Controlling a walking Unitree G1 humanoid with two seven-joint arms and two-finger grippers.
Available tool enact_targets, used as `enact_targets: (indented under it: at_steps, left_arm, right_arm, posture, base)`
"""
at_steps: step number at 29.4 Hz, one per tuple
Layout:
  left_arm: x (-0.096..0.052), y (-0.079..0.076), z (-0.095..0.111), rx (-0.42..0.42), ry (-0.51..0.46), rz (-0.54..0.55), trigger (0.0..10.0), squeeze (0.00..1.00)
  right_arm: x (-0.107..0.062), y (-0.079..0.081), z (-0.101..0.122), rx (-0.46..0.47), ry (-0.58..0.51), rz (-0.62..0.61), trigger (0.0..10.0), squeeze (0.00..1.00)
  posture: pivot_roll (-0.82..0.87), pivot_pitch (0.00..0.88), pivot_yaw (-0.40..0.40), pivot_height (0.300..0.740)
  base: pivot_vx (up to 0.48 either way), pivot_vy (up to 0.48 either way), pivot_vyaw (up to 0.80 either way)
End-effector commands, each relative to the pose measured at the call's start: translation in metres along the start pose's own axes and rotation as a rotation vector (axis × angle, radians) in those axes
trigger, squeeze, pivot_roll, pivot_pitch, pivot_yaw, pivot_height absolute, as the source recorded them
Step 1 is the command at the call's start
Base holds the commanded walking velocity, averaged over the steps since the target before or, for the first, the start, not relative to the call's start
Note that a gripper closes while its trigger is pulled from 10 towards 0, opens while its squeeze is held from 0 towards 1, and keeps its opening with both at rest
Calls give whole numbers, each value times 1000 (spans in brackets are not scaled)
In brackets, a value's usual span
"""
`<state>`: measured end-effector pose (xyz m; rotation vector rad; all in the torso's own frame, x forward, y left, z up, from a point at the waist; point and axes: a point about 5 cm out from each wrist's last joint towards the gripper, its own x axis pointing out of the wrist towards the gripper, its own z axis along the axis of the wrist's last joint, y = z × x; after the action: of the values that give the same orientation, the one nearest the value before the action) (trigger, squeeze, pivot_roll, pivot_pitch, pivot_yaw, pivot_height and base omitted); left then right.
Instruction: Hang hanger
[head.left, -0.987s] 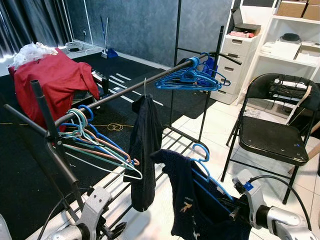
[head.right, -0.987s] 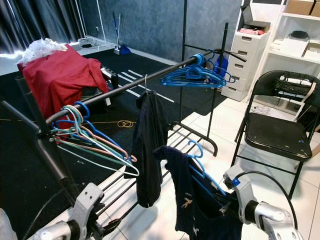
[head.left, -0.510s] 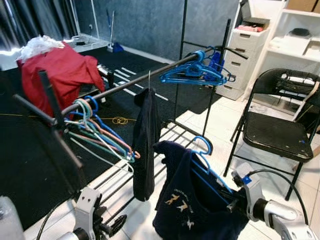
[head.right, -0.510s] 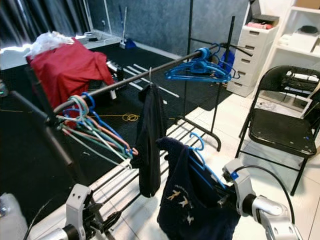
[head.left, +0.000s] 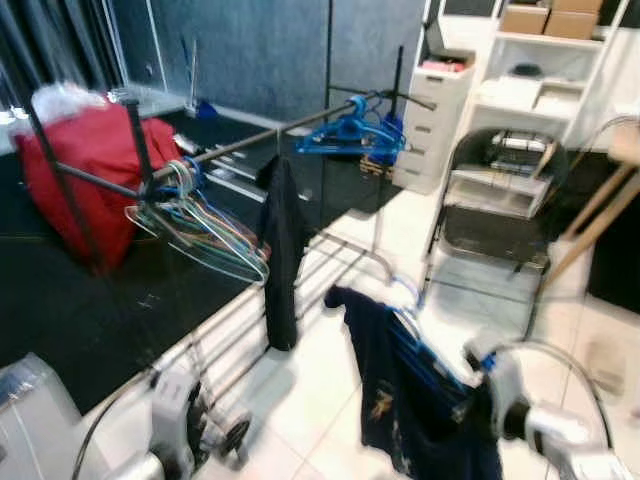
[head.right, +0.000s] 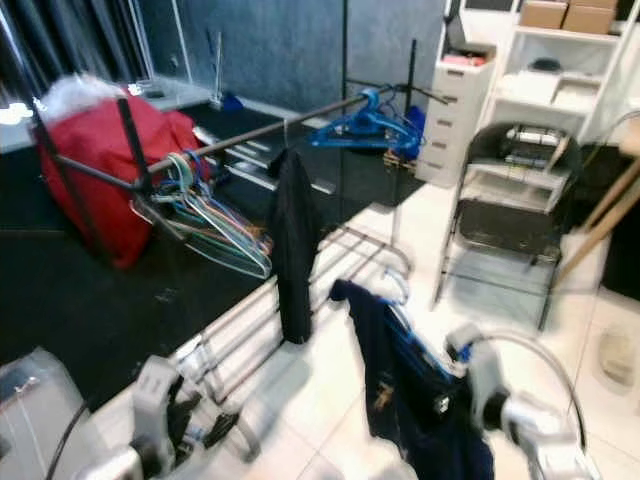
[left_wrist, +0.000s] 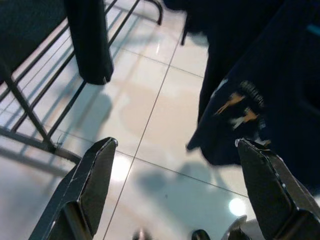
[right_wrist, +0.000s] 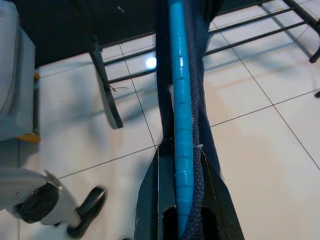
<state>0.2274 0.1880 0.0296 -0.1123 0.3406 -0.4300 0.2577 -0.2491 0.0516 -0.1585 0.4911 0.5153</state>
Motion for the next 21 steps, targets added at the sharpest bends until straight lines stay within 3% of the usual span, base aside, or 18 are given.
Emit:
enact_targets:
  at_steps: [1, 3, 10, 14, 21]
  left_arm:
    - [7, -2, 16, 32, -55, -10, 10000, 0]
    - [9, -4, 28, 49, -97, -27, 10000, 0]
    - [11, -6, 49, 104, -145, -48, 10000, 0]
    - [13, -7, 51, 125, -138, -49, 10000, 0]
    - [15, -13, 45, 134, -115, -74, 10000, 0]
  right_arm:
    - [1, -2, 15, -31, -68, -8, 10000, 0]
    - [1, 2, 18, -49, -74, 35, 10000, 0]
    - [-2, 4, 24, -50, -96, 92, 10000, 0]
    - [-2, 2, 24, -62, -87, 79, 10000, 0]
    - [0, -4, 18, -16, -57, 2, 10000, 0]
  posture:
    - [-21, 0, -41, 740]
    - [-21, 0, -41, 740]
    - [-19, 0, -45, 740]
    - [-19, 0, -45, 740]
    - [-33, 0, -44, 740]
  base:
    - [0, 0, 0]
    - [0, 0, 0]
    - [0, 0, 773]
    - [0, 0, 775]
    - [0, 0, 0]
